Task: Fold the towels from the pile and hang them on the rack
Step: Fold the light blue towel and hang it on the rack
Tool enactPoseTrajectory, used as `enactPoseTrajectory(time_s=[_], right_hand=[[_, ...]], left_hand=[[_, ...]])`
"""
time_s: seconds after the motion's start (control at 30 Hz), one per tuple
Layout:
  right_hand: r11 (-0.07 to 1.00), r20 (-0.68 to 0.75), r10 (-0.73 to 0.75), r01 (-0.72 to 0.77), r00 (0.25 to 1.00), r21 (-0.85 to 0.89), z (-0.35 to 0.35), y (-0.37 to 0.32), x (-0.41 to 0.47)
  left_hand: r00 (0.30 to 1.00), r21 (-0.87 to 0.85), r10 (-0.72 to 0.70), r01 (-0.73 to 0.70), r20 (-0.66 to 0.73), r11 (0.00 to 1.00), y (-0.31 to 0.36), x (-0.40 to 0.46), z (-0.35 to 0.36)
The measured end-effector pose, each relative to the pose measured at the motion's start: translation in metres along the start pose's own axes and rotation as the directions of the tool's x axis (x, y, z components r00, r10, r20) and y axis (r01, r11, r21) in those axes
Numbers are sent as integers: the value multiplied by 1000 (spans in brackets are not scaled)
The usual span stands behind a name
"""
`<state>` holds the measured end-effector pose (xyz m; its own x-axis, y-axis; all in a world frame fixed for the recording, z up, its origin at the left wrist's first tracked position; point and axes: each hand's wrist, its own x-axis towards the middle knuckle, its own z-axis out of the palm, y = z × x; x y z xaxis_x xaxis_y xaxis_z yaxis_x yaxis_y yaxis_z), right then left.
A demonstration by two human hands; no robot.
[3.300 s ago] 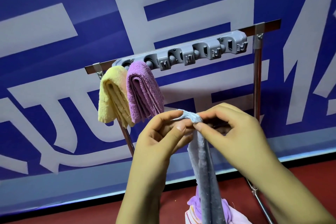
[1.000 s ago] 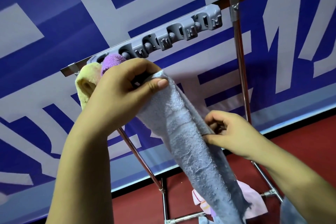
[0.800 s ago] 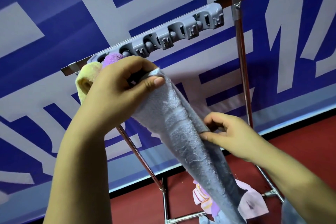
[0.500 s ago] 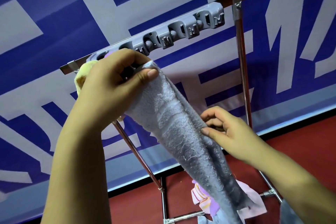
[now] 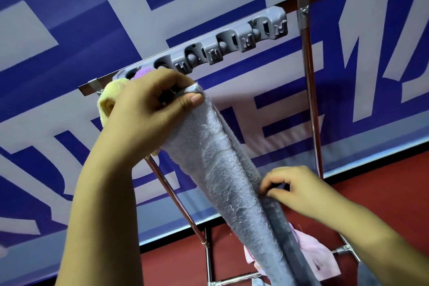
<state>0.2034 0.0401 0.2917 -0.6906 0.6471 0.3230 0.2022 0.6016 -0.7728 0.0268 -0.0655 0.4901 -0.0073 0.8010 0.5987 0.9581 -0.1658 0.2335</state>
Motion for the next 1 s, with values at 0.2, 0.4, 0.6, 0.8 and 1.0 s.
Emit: enactPoseTrajectory(time_s=[0.2, 0.4, 0.6, 0.8, 1.0], right_hand=[[999, -24, -29, 28, 999, -35, 1, -5, 1], [998, -62, -50, 51, 997, 23, 7, -3, -1], [982, -28, -46, 50, 999, 181, 13, -6, -6], [987, -121, -103, 116, 987, 109, 21, -1, -5], [953, -133, -30, 68, 991, 296, 22, 2, -6]], left_hand=[[1000, -4, 0, 0, -4, 1000, -2, -2, -1], [1000, 3, -17, 17, -17, 1000, -1, -4, -5], [998, -18, -45, 44, -41, 999, 3, -3, -8], [997, -33, -50, 48, -54, 998, 5, -2, -8], [996, -55, -48, 44, -76, 998, 2, -6, -13]])
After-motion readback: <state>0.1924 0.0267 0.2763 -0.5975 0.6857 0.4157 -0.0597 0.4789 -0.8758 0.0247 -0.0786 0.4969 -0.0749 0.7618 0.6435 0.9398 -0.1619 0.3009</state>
